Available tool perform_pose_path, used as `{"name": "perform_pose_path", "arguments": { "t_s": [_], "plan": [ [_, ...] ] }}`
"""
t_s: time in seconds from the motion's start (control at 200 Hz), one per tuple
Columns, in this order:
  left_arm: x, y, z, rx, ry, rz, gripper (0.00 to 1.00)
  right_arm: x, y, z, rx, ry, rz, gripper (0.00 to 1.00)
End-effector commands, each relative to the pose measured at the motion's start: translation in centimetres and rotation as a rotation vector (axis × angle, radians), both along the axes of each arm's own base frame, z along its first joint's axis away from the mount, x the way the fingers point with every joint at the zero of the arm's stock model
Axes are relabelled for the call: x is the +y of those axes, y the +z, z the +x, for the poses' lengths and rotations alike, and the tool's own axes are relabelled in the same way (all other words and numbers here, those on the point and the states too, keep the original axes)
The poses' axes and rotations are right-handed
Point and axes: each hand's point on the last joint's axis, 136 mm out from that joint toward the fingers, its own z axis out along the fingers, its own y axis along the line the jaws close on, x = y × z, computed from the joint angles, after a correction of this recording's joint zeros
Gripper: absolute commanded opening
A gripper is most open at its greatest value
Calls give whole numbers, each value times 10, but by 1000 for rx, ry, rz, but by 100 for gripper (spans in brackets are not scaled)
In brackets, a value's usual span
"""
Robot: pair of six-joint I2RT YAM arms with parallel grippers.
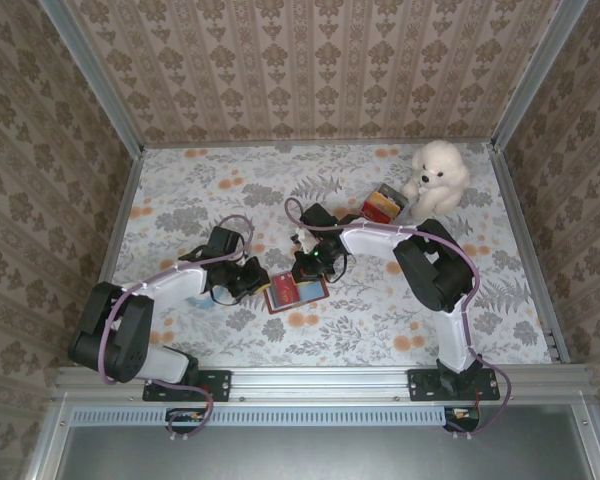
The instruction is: Take the credit cards out of the card holder
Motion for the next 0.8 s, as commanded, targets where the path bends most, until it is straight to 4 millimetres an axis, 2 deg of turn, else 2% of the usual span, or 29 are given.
{"name": "perform_pose_path", "arguments": {
  "t_s": [0.0, 0.265, 0.295, 0.47, 0.7, 0.795],
  "plan": [
    [-9, 4, 5, -19, -32, -22, 6, -6, 2, 4, -21, 15, -39, 4],
    [-12, -2, 10, -14, -50, -8, 6, -12, 2, 5, -34, 41, -85, 5],
    [-17, -4, 4, -11, -78, 7, 5, -12, 2, 5, -34, 44, -90, 5],
    [-8, -20, -4, 33, -81, 74, 4, -16, -1, 7, -38, 49, -111, 5],
    [-5, -26, -6, 42, -82, 98, 3, -9, 2, 5, 21, 18, -39, 22],
    [-4, -29, -7, 51, -83, 103, 2, -6, 1, 5, 34, 20, -25, 25]
  ]
}}
